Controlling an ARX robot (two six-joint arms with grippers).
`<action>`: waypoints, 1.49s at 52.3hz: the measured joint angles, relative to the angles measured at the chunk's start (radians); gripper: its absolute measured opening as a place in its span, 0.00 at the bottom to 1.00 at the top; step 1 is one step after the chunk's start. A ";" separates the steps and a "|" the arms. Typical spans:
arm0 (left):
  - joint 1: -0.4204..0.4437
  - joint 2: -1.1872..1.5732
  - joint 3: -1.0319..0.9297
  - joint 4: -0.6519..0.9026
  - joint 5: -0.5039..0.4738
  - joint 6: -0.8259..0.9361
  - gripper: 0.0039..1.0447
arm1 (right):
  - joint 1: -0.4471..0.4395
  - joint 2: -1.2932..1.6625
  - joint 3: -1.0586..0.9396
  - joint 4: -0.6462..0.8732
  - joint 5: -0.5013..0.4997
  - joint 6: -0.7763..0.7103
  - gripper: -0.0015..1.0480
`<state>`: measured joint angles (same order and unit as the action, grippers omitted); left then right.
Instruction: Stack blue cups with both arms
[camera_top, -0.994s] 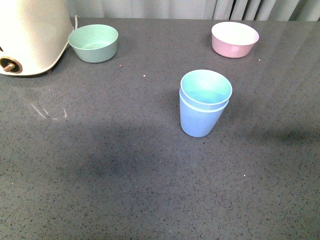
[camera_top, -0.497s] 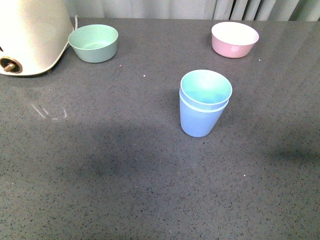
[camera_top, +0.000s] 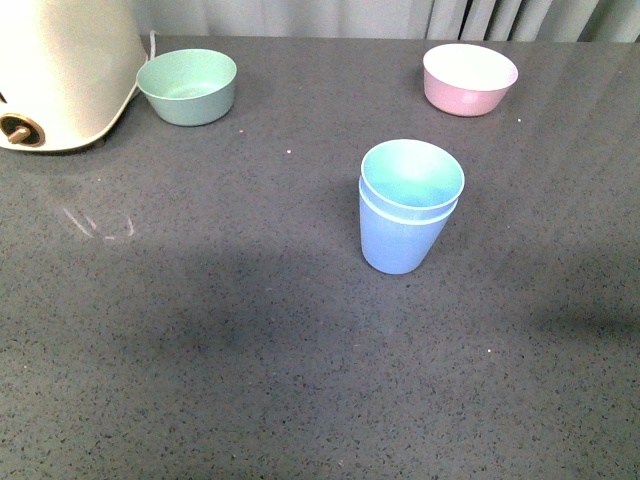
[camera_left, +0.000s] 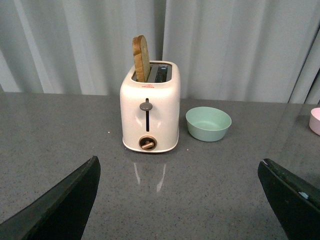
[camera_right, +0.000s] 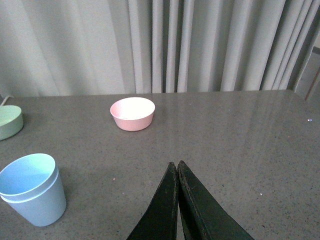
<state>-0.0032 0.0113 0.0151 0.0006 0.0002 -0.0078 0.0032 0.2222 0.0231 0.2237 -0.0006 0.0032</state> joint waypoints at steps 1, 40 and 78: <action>0.000 0.000 0.000 0.000 0.000 0.000 0.92 | 0.000 -0.003 0.000 -0.003 0.000 0.000 0.02; 0.000 0.000 0.000 0.000 0.000 0.000 0.92 | 0.000 -0.216 0.001 -0.222 0.000 0.000 0.02; 0.000 0.000 0.000 0.000 0.000 0.000 0.92 | 0.000 -0.216 0.001 -0.222 0.000 0.000 0.73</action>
<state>-0.0032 0.0113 0.0151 0.0006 -0.0002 -0.0078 0.0032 0.0059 0.0238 0.0017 -0.0002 0.0029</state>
